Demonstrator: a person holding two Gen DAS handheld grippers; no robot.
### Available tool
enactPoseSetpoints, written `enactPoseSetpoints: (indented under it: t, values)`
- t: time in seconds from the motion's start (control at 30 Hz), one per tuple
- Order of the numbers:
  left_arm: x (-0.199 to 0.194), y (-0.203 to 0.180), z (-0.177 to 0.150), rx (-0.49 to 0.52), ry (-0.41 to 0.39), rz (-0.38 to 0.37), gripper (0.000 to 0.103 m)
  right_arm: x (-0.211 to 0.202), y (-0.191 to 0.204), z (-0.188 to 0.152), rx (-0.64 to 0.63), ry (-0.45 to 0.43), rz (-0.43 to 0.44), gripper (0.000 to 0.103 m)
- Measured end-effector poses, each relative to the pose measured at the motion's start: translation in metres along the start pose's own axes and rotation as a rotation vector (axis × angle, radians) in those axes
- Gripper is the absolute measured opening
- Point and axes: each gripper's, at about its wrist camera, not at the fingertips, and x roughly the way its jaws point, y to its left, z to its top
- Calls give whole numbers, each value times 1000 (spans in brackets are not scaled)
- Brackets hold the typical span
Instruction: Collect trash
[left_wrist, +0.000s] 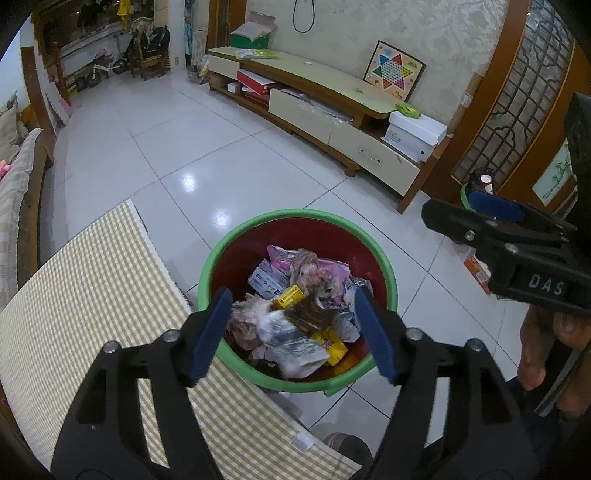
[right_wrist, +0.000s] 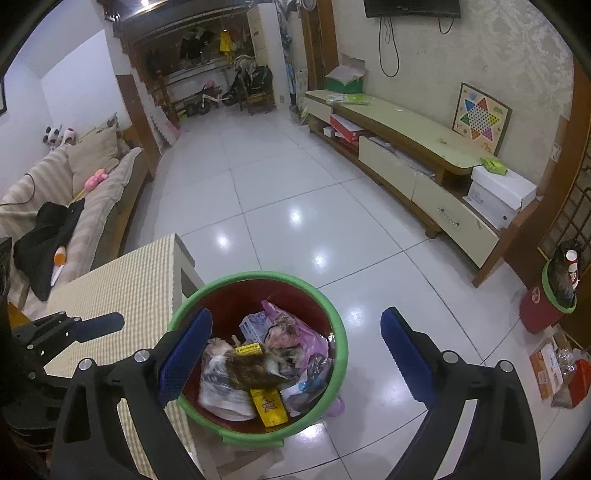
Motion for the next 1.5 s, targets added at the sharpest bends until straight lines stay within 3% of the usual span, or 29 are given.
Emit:
enactPoseSetpoints:
  t: [0.13,0.33,0.77,1.07,1.5]
  values:
    - [-7,5,-3,-11,-19,25,86,2,5,0,-8,4,9,90]
    - [-28,26,-15,-31,-47,101,95,0,21,1,-22,-5,47,90]
    - [-100,111,-78,-213,-94,222,98,-11,110,-8,-157,-48,128,90]
    - [-152,156,-120,-330,-147,330,98,-17,192,-44,-196,-54,223,96]
    - [-190,186,-169,-395,-247,435,98,-25,252,-91,-285,-102,170,96]
